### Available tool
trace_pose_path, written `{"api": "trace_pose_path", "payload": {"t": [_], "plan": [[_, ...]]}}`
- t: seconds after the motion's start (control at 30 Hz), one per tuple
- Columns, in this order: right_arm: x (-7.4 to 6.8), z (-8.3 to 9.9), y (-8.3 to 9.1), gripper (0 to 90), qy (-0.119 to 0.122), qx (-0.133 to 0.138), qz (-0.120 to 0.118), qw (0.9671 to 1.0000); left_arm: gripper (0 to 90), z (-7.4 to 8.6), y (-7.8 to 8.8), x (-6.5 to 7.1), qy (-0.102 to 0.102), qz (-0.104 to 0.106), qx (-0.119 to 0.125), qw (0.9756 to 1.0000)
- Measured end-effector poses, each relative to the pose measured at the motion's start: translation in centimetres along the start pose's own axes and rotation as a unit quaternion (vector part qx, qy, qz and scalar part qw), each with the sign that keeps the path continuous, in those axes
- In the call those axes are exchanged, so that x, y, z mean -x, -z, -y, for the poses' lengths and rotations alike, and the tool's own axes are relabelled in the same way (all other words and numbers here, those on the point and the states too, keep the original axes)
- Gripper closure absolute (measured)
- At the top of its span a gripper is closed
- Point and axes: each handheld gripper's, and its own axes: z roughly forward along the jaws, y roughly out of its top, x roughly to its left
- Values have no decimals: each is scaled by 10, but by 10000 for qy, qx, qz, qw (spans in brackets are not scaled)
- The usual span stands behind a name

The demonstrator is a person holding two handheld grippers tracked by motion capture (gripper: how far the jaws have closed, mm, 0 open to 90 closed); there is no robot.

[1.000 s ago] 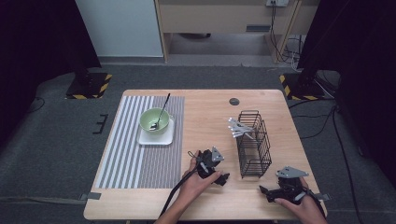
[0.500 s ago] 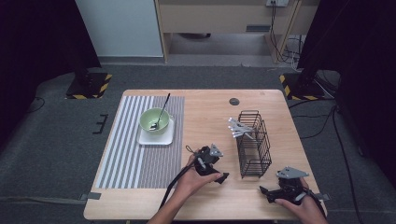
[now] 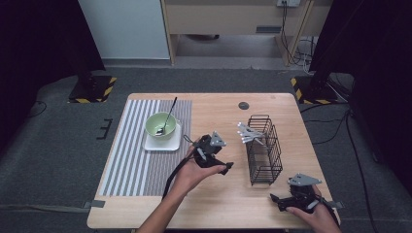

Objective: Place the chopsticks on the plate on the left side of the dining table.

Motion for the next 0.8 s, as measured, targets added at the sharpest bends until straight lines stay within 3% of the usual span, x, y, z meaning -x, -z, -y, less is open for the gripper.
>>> {"api": "trace_pose_path", "payload": {"t": [0.03, 0.37, 0.5, 0.8], "plan": [[0, 0, 0, 3, 1, 1, -1, 10000, 95, -5, 6, -4, 18, -96, 10, 10000], [0, 0, 0, 3, 16, 4, -18, 10000, 89, -23, 29, -10, 123, 44, 287, 9995], [0, 0, 0, 3, 31, 2, -20, 10000, 94, -32, 43, -11, 23, 60, 323, 9995], [0, 0, 0, 3, 17, -4, -21, 10000, 128, -50, 59, -16, 22, 60, 554, 9984]]}}
